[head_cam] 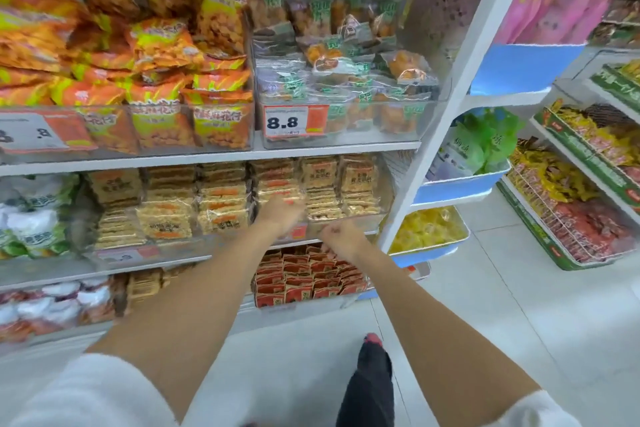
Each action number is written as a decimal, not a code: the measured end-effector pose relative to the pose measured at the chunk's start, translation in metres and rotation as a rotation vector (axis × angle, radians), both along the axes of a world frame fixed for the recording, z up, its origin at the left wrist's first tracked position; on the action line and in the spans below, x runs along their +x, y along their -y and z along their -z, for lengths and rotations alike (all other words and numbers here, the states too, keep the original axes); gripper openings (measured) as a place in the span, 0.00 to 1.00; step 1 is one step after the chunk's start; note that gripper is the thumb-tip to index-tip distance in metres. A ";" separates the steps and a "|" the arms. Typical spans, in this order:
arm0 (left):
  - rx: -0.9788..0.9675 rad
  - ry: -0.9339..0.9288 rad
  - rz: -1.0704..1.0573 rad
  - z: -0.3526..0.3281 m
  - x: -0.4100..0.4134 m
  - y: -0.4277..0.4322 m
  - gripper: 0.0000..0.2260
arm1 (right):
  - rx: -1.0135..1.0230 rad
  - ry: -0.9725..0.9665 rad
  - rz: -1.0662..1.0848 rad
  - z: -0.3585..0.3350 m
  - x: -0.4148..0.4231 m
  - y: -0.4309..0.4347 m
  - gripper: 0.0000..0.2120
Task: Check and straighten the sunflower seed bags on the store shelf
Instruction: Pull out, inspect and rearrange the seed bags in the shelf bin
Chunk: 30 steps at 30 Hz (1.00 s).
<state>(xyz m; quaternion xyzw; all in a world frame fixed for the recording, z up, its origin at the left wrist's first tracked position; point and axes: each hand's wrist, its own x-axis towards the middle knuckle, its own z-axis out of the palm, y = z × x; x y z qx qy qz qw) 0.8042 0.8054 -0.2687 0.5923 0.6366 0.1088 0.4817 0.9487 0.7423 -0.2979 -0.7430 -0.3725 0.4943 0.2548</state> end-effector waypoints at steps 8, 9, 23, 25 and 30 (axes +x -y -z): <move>-0.039 -0.069 -0.298 0.130 0.005 0.009 0.19 | 0.067 0.266 -0.447 0.144 0.029 -0.037 0.11; -0.011 -0.110 -0.301 0.143 0.006 0.010 0.21 | 0.097 0.308 -0.487 0.160 0.031 -0.038 0.10; 0.364 -0.246 -0.476 0.304 -0.024 -0.018 0.18 | 0.494 0.359 -0.570 0.282 0.023 -0.071 0.09; 0.400 -0.168 -0.498 0.312 -0.028 -0.019 0.17 | 0.550 0.388 -0.573 0.287 0.020 -0.072 0.10; 0.466 -0.010 -0.455 0.330 -0.035 -0.009 0.13 | 0.668 0.484 -0.601 0.291 0.016 -0.063 0.09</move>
